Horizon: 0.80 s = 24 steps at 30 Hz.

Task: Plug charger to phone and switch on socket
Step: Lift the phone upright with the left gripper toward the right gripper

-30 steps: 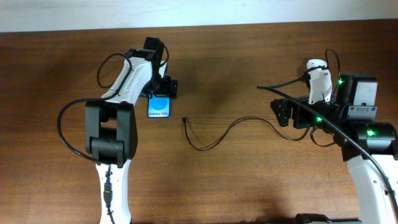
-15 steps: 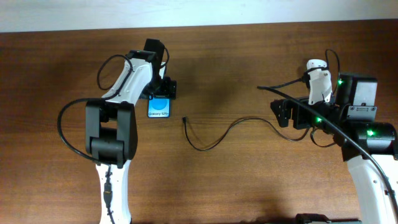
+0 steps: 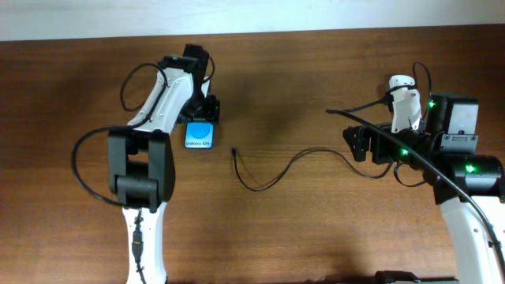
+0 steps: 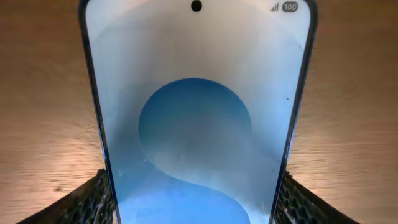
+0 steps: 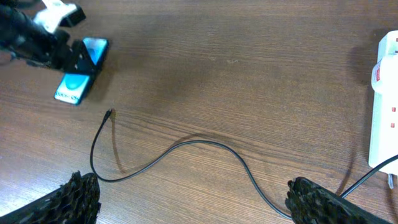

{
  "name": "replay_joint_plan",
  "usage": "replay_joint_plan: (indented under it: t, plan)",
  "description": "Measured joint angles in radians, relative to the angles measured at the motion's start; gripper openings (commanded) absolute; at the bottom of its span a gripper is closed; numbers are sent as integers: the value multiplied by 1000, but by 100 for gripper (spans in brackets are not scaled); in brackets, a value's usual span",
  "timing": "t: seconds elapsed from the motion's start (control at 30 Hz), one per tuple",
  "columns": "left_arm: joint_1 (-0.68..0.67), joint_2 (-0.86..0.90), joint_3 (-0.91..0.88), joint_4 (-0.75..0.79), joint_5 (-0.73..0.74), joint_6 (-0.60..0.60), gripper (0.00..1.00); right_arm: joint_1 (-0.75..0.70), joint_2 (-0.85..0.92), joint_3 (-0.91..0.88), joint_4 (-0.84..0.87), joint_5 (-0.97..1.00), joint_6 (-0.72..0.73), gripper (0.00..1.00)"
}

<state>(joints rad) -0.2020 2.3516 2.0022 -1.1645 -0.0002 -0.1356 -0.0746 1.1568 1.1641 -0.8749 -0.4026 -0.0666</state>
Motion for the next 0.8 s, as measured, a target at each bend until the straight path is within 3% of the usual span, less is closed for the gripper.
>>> replay_joint_plan:
  t: [0.13, 0.2, 0.33, 0.53, 0.7, 0.8]
  plan:
    - [-1, 0, 168, -110, 3, 0, 49, 0, 1, 0, 0, 0, 0, 99]
    - [-1, 0, 220, -140, 3, 0, 29, 0, 1, 0, 0, 0, 0, 99]
    - [-1, 0, 248, -158, 40, 0, 0, 0, 1, 0, 0, 0, 0, 98]
    - [-1, 0, 248, -164, 154, -70, 0, 0, 1, 0, 0, 0, 0, 99]
    - [-1, 0, 254, -240, 207, -324, 0, 0, 39, 0, -1, -4, 3, 99]
    - [14, 0, 255, -266, 326, -433, 0, 0, 54, 0, -1, -16, 3, 98]
